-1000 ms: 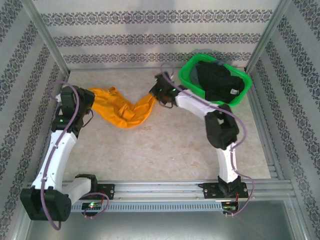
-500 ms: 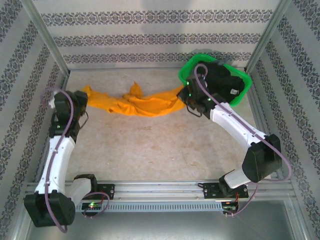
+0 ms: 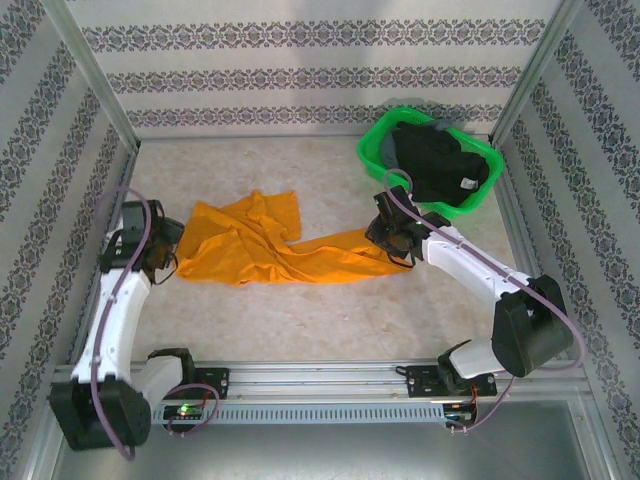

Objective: Fold and stack the t-shirts

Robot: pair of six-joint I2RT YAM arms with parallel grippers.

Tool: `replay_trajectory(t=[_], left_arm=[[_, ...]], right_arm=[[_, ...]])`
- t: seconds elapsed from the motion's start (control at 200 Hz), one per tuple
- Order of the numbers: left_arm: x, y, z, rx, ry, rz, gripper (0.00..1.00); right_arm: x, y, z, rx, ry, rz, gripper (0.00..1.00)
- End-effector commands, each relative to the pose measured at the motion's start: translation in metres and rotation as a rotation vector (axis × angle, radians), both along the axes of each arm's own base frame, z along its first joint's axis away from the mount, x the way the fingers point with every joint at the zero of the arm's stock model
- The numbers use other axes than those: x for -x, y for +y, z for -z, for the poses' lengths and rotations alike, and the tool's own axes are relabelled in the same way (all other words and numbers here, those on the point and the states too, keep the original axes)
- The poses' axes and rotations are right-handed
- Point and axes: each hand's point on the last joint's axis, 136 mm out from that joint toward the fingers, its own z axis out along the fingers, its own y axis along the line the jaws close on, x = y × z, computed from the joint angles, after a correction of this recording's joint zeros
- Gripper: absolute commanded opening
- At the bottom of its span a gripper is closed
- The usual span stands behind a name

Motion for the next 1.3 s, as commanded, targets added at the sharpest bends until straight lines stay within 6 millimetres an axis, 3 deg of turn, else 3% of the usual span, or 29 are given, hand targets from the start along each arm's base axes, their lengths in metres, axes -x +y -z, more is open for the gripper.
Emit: replay_trajectory(t=[0.0,0.255,0.405,0.49,0.729,0.834,0.984,1.109,1.294], left_arm=[[-0.018,-0.009,0.025,0.029,0.116,0.132,0.52],[-0.033,-0.013,0.048,0.13,0.161,0.101,0.53],[-0.049,0.004,0.037,0.063,0.14,0.053,0.49],[-0.06,0.0,0.037,0.073,0.164,0.101,0.46],[-0.031,-0.022,0.071,0.166,0.285,0.104,0.52],[-0.034,-0.038,0.076,0.24,0.263,0.026,0.52],[-0.018,-0.008,0.059,0.128,0.271,-0.159,0.52],[-0.011,0.017,0.056,0.108,0.324,-0.142,0.55],[-0.002,0.019,0.068,0.117,0.413,-0.072,0.61]], right_arm=[[-0.006,0.02,-0.003,-0.019,-0.033,-0.128,0.42],[0.009,0.021,0.006,-0.033,0.001,-0.195,0.43],[0.012,0.019,0.01,-0.05,0.008,-0.195,0.43],[0.012,0.018,0.014,-0.058,0.027,-0.198,0.43],[0.015,0.007,0.018,-0.066,0.051,-0.181,0.44],[0.016,0.006,0.02,-0.069,0.055,-0.176,0.44],[0.014,0.009,0.018,-0.082,0.053,-0.176,0.44],[0.014,0.008,0.015,-0.078,0.043,-0.173,0.44],[0.019,0.004,0.017,-0.068,0.046,-0.169,0.44]])
